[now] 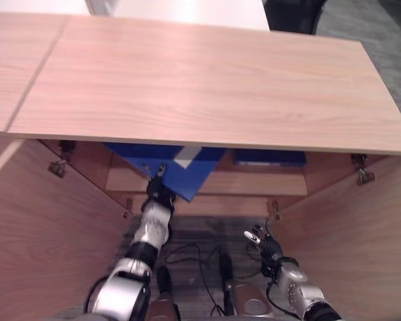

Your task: Put the empty folder in the office cabinet

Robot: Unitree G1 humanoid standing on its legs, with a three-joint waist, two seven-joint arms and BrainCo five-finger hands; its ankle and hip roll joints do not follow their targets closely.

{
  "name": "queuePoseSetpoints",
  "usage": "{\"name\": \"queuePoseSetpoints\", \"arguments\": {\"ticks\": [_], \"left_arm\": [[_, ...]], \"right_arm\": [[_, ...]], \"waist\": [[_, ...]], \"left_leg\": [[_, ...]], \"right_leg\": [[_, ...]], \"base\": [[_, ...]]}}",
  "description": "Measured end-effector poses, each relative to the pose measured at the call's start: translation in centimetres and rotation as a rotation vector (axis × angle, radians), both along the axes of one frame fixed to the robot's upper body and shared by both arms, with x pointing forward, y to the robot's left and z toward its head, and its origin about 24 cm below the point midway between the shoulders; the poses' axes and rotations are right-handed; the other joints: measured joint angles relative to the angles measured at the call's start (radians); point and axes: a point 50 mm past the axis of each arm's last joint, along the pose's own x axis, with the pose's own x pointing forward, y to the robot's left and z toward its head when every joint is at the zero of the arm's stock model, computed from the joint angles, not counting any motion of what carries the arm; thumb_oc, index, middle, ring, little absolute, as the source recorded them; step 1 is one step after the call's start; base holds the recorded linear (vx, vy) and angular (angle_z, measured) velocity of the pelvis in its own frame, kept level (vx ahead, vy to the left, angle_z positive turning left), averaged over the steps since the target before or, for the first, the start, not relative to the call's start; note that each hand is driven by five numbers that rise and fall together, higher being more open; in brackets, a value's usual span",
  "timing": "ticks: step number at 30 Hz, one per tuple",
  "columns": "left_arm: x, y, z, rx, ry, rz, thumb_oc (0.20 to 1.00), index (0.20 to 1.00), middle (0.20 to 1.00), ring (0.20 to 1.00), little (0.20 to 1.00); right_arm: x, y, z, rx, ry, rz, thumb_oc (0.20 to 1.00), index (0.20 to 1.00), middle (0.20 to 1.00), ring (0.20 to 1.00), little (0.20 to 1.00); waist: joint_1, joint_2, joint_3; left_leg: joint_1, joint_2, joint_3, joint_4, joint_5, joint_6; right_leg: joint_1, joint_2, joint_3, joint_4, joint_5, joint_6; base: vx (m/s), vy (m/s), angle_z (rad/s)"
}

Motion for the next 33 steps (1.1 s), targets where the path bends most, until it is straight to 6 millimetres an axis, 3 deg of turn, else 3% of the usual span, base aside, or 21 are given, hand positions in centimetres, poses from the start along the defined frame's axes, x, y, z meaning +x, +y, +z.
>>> {"name": "queuePoseSetpoints", "arguments": {"ticks": [4,10,13,21,23,25,27,28,31,33], "left_arm": [[1.4,1.7,1.8,0.055,-0.008,0.044,0.2,0.2,0.2,0.2,0.2],[2.6,2.3,3.7,0.049,-0.03,0.085,0.2,0.2,0.2,0.2,0.2],[3.1,3.5,4.3,-0.013,-0.011,0.158,0.2,0.2,0.2,0.2,0.2],[3.2,5.4,5.2,-0.191,-0.034,0.3,0.2,0.2,0.2,0.2,0.2],[3.1,5.4,5.2,-0.24,-0.044,0.319,0.2,0.2,0.2,0.2,0.2],[3.3,5.2,5.6,-0.281,-0.062,0.33,0.2,0.2,0.2,0.2,0.2],[3.7,4.9,6.6,-0.305,-0.087,0.331,0.2,0.2,0.2,0.2,0.2],[3.6,4.9,6.4,-0.323,-0.079,0.341,0.2,0.2,0.2,0.2,0.2],[3.7,3.6,6.0,-0.371,-0.06,0.333,0.2,0.2,0.2,0.2,0.2],[3.9,3.3,6.3,-0.369,-0.066,0.323,0.2,0.2,0.2,0.2,0.2]], "right_arm": [[0.1,0.5,0.1,0.001,-0.011,0.037,1.0,1.0,1.0,1.0,1.0],[0.5,0.2,0.6,-0.009,-0.039,0.044,1.0,1.0,1.0,1.0,1.0],[0.7,0.3,0.8,0.019,-0.058,0.026,1.0,1.0,1.0,1.0,1.0],[0.4,0.6,0.7,0.027,-0.057,0.038,1.0,1.0,1.0,1.0,1.0],[0.3,0.6,0.7,0.042,-0.055,0.027,1.0,1.0,1.0,1.0,1.0],[0.3,0.6,0.6,0.042,-0.054,0.028,1.0,1.0,1.0,1.0,1.0],[0.7,0.6,0.9,0.039,-0.067,0.028,1.0,1.0,1.0,1.0,1.0],[0.9,0.4,1.1,0.034,-0.075,0.026,1.0,1.0,1.0,1.0,1.0],[1.5,-0.3,1.5,0.018,-0.091,0.006,1.0,1.0,1.0,1.0,1.0],[1.8,-0.2,1.8,0.015,-0.1,0.0,1.0,1.0,1.0,1.0,1.0]], "waist": [[-0.021,0.0,0.021],[-0.03,0.0,0.04],[-0.056,-0.001,0.041],[-0.067,-0.02,0.051],[-0.067,-0.03,0.057],[-0.055,-0.058,0.07],[-0.037,-0.107,0.111],[-0.031,-0.109,0.126],[-0.019,-0.103,0.137],[-0.014,-0.109,0.142]], "left_leg": [[-0.01,0.017,0.002,0.0,0.0,-0.005],[-0.009,0.031,-0.006,0.0,-0.001,-0.006],[-0.009,0.035,-0.011,0.0,-0.004,-0.011],[-0.01,0.056,-0.019,0.0,-0.008,-0.026],[-0.011,0.062,-0.024,0.007,-0.01,-0.032],[-0.048,0.062,-0.039,0.071,-0.016,-0.042],[-0.154,0.063,-0.071,0.236,-0.01,-0.061],[-0.158,0.068,-0.07,0.255,-0.007,-0.065],[-0.213,0.079,-0.041,0.319,0.004,-0.083],[-0.242,0.08,-0.002,0.334,-0.008,-0.08]], "right_leg": [[-0.01,0.017,-0.004,0.0,0.006,-0.008],[-0.006,0.03,-0.014,-0.001,0.009,-0.008],[-0.001,0.031,-0.031,-0.001,0.01,-0.005],[-0.006,0.057,-0.031,0.014,0.008,-0.008],[-0.017,0.062,-0.031,0.048,-0.029,-0.024],[-0.042,0.061,-0.032,0.107,-0.089,-0.061],[-0.087,0.05,-0.049,0.209,-0.126,-0.094],[-0.088,0.055,-0.055,0.244,-0.148,-0.094],[-0.106,0.041,-0.092,0.315,-0.218,-0.142],[-0.107,0.036,-0.095,0.312,-0.222,-0.164]], "base": [[0.01,-0.02,-0.02],[0.02,-0.037,0.03],[0.04,-0.067,0.08],[0.02,-0.076,0.0],[0.01,-0.139,0.08],[-0.04,-0.172,0.26],[-0.01,-0.113,0.51],[0.03,-0.057,0.52],[0.09,-0.02,0.46],[0.13,0.05,0.18]]}}
